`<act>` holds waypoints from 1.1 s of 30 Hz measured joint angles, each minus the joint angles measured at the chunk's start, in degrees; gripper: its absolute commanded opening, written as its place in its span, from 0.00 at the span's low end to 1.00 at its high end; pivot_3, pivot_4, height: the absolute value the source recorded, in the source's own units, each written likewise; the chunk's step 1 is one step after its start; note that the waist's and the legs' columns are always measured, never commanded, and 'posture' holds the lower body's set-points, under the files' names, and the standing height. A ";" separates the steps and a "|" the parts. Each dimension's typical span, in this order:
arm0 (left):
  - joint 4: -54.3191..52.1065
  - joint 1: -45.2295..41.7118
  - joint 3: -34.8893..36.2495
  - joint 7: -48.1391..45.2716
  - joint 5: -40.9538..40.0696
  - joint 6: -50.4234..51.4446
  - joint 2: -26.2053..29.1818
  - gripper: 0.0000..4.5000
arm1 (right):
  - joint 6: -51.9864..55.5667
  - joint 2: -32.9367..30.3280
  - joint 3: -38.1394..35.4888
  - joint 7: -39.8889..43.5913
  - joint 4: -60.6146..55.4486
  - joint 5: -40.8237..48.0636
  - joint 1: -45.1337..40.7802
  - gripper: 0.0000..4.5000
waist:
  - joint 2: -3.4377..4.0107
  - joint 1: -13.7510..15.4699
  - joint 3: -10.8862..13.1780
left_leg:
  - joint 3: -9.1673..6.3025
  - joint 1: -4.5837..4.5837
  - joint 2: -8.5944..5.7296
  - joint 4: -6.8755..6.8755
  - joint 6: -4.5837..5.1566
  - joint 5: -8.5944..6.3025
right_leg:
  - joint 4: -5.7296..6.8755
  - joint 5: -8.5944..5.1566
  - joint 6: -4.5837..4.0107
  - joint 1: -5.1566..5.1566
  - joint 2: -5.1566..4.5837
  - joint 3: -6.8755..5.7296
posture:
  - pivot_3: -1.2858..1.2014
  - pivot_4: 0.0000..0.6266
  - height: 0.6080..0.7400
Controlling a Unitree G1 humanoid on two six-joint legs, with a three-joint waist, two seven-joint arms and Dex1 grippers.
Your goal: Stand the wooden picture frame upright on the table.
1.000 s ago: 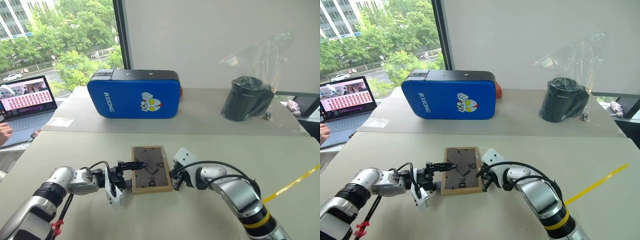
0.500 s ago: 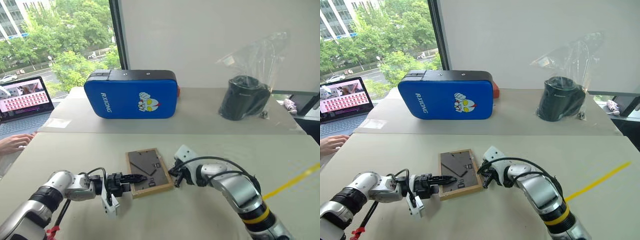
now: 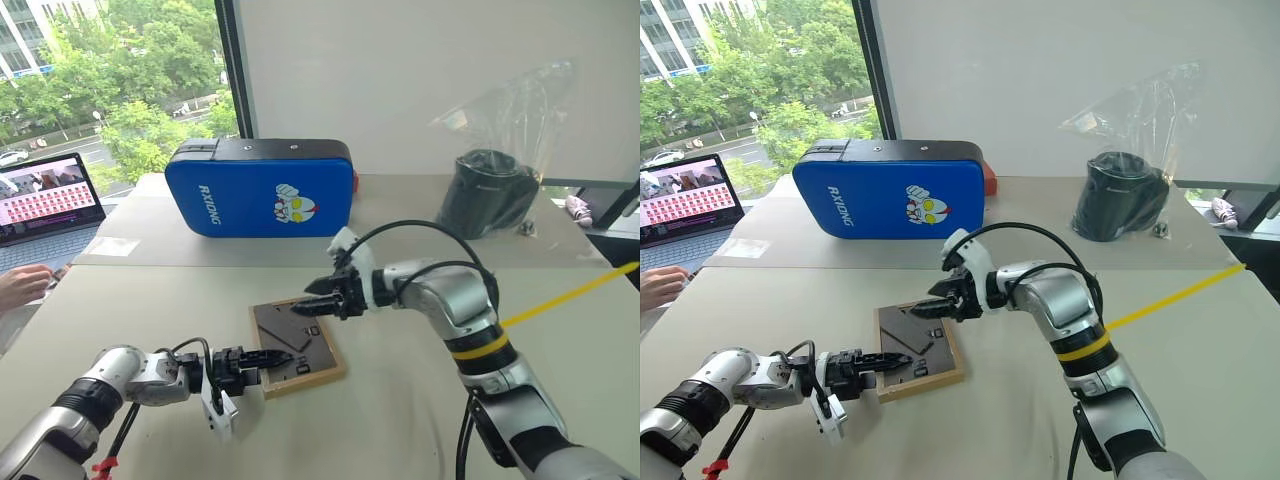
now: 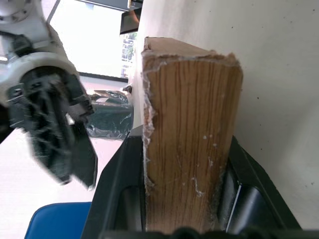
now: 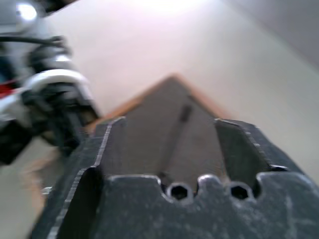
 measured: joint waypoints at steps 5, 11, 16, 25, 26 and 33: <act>-0.99 1.06 0.70 -1.07 -0.88 0.42 0.22 0.26 | -3.56 2.07 6.35 6.05 10.27 -1.50 -1.81 0.98 | 0.03 -0.13 0.00 | 0.00 0.02 0.00 -0.01 0.01 -0.01 | 0.06 -0.02 -0.01 -0.03 0.00 0.00 | 0.52 0.24 1.00; -1.77 1.82 1.23 -2.80 -2.40 0.67 0.16 0.26 | -5.94 4.24 7.69 8.67 12.06 -2.61 -3.06 0.98 | 0.04 -0.13 -0.01 | -0.01 0.04 0.00 -0.01 0.01 -0.01 | 0.11 -0.02 -0.02 -0.03 0.03 0.00 | 0.52 0.24 1.00; -2.96 2.73 1.77 -3.99 -4.00 0.48 0.01 0.26 | 0.68 3.53 -0.38 10.27 6.35 6.09 0.02 0.98 | 0.01 -0.04 0.02 | -0.03 -0.09 0.00 -0.01 0.01 -0.01 | 0.07 0.23 -0.44 -0.10 0.02 -0.02 | 0.52 0.24 1.00; -5.21 3.22 1.81 -7.61 -6.25 0.29 -0.77 0.26 | -0.39 -1.64 -1.54 9.04 -1.01 7.32 3.82 0.98 | 0.01 -0.12 0.11 | -0.03 -0.20 0.01 -0.02 0.01 0.00 | 0.08 0.00 -0.07 -0.24 0.01 -0.03 | 0.52 0.24 1.00; -5.18 3.25 1.83 -7.80 -6.46 0.28 -0.77 0.26 | -1.68 -2.51 -1.03 8.77 -1.64 6.47 3.95 0.98 | 0.01 -0.10 0.11 | -0.03 -0.20 0.00 -0.01 0.01 0.00 | 0.08 -0.01 -0.05 -0.24 0.01 -0.02 | 0.52 0.24 1.00; -5.03 2.98 1.96 -9.00 -7.19 -0.04 -1.22 0.26 | -11.08 -14.69 -2.41 5.18 -3.27 -0.72 11.47 0.98 | -0.02 0.28 0.12 | -0.03 -0.20 0.00 0.00 0.01 0.00 | 0.00 -0.03 -0.01 -0.20 -0.02 -0.03 | 0.52 0.24 1.00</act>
